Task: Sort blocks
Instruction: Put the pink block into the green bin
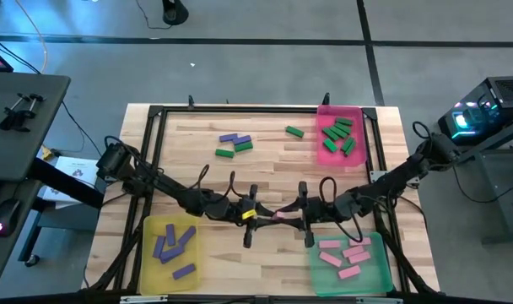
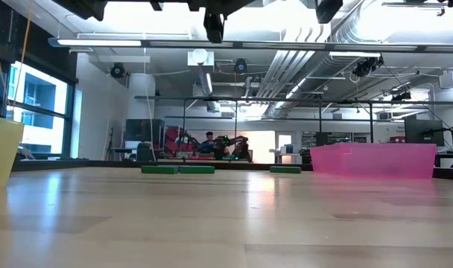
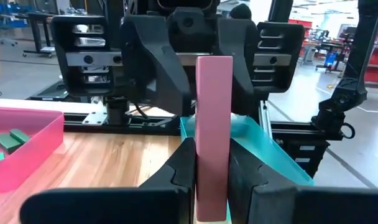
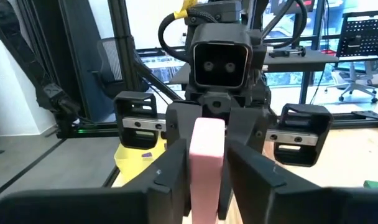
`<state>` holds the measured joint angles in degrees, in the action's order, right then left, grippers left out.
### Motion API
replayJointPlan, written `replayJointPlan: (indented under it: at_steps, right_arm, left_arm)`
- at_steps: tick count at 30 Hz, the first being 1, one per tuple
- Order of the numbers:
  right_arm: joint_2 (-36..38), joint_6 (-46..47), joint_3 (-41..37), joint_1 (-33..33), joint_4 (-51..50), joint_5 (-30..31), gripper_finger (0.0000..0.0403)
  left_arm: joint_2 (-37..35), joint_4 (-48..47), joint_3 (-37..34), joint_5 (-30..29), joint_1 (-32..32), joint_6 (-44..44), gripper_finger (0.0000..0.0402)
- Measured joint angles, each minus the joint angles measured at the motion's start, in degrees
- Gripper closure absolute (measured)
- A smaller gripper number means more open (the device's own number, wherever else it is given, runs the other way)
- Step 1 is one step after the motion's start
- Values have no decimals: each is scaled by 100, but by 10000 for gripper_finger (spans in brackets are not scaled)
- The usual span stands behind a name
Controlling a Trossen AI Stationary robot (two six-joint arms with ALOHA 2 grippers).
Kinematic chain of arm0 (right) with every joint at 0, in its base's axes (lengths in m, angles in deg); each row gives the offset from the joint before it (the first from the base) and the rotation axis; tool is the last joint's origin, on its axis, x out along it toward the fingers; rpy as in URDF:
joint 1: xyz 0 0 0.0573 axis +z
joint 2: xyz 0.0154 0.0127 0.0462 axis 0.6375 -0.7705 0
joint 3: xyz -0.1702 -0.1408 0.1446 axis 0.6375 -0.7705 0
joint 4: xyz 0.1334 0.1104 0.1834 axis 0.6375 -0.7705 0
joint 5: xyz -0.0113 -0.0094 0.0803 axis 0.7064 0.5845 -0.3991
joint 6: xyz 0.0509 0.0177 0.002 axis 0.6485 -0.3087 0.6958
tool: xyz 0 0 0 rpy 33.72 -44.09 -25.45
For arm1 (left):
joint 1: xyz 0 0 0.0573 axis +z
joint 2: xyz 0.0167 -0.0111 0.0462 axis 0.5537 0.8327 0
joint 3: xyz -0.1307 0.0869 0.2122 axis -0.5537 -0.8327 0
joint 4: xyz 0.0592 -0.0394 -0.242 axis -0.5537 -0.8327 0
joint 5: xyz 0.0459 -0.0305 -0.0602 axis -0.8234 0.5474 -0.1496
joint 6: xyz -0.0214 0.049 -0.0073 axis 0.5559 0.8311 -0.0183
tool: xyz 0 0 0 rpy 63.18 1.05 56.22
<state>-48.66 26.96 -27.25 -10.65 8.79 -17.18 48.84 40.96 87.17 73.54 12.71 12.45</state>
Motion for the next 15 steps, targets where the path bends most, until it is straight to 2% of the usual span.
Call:
replayJointPlan:
  at_steps: [3, 8, 15]
  right_arm:
    - [0, 0, 20, -23, -13, -85, 320]
    - [0, 11, 20, -23, -51, -27, 370]
    - [274, -80, 20, 339, -443, 619, 372]
  left_arm:
    - [0, -5, -2, 4, 0, -48, 366]
    - [0, -33, -7, -64, 0, -98, 352]
    - [0, -82, -6, -178, 0, -76, 309]
